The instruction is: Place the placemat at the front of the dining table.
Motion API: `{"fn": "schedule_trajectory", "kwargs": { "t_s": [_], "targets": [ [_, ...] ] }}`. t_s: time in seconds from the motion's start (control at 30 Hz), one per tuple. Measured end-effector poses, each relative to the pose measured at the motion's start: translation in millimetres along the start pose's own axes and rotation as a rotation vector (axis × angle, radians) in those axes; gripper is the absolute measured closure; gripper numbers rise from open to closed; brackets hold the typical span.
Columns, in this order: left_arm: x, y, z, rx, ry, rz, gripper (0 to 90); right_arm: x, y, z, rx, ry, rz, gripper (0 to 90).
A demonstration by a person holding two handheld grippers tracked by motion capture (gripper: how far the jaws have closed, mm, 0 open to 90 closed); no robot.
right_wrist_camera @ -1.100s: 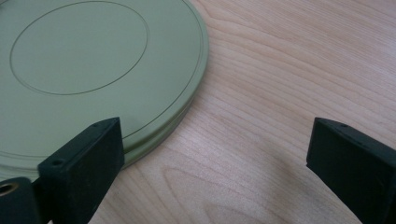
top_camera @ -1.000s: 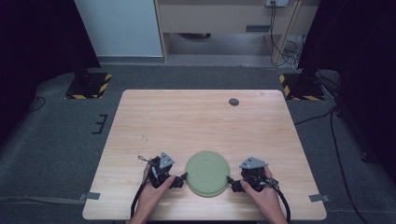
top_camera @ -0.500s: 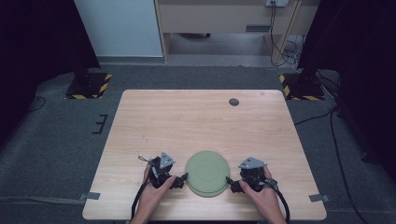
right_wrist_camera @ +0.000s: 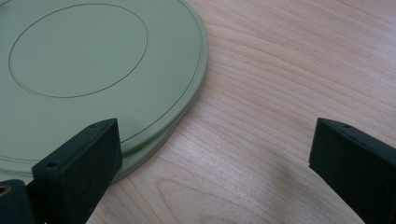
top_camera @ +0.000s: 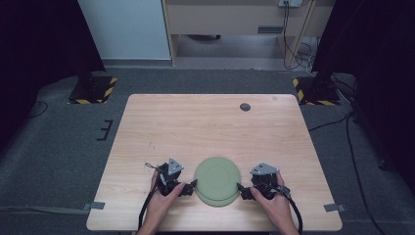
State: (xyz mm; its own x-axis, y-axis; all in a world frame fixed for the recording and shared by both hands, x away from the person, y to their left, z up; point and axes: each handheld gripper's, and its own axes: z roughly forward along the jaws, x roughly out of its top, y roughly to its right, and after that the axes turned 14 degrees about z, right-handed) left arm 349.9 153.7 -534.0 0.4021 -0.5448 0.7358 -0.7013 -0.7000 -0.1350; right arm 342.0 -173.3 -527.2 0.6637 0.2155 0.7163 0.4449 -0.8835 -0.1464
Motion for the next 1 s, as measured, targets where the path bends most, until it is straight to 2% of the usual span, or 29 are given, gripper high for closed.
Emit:
{"fn": "schedule_trajectory", "kwargs": {
  "t_s": [0.4, 0.6, 0.7, 0.9, 1.0],
  "targets": [
    [1.2, -3.6, 2.5, 0.002, -0.003, -0.015, 0.0, 1.3, 0.7, 2.0, -0.014, 0.019, 0.004, 2.3],
    [0.5, -2.8, 1.3, 0.003, -0.004, -0.010, 1.7, -0.4, 0.2, -1.0, -0.001, 0.008, -0.001, 6.3],
    [0.2, -0.4, -1.2, -0.007, -0.006, 0.001, 2.3, -2.3, 0.4, -5.3, 0.025, 0.008, -0.009, 6.2],
    [0.7, 3.7, -2.0, -0.016, -0.008, 0.014, 2.2, -2.8, 0.7, -5.3, 0.028, 0.004, -0.011, 6.2],
    [0.2, 3.4, -1.5, -0.016, -0.007, 0.008, 1.8, -3.2, -0.5, -4.4, 0.029, 0.002, -0.017, 6.2]
  ]
}}
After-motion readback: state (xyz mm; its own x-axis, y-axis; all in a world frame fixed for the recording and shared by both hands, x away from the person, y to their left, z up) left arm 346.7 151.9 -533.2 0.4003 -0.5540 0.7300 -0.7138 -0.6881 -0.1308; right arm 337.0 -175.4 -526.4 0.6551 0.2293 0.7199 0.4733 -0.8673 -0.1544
